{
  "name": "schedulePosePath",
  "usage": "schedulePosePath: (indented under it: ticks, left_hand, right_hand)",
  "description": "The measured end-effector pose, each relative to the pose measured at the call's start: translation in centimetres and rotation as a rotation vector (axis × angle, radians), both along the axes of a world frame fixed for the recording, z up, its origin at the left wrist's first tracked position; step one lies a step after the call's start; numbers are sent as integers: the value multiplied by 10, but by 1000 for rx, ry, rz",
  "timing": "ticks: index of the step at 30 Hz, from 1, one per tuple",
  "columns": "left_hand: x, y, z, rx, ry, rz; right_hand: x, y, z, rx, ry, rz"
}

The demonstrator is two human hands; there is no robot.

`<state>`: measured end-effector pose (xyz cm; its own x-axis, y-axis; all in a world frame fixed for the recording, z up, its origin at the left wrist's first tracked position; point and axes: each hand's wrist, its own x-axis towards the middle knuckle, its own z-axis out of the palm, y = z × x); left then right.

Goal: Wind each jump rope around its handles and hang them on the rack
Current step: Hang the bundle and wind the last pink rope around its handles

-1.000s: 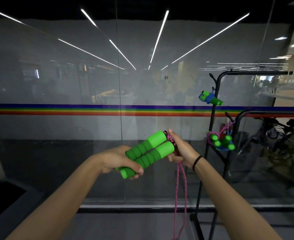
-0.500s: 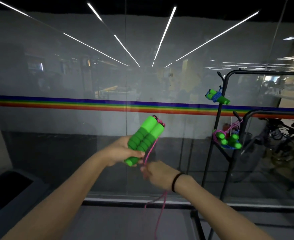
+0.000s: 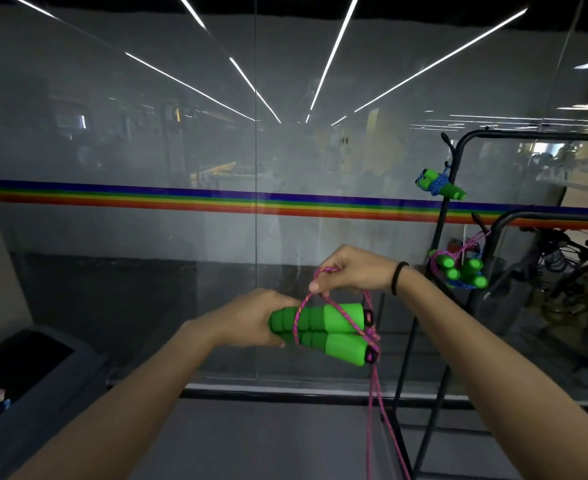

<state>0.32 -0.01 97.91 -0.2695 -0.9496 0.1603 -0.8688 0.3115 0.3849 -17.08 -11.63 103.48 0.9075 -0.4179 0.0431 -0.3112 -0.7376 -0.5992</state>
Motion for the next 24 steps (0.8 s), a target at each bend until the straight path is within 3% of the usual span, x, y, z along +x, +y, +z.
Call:
schedulePosePath:
  ticks: [5,8,14,17,20,24]
  left_hand:
    - [-7,3,1,-136,512,-14]
    - [-6,-4,0,-205,746,134]
    - [0,-18,-12,-281,744,420]
    - [1,-20,-14,-309,559,492]
    - [-2,-21,-14,-239,348,556]
    - [-19,-19,-12,-38,-103,514]
  right_hand:
    - [-4,-5,-27,511,-344,7]
    - [2,-3,-43,262,-328,-161]
    - [4,11,-43,-58,-47,-191]
    - [3,18,-42,-315,190,-144]
    - [5,25,-38,-384,319,-56]
    - [8,27,-17,-463,410,55]
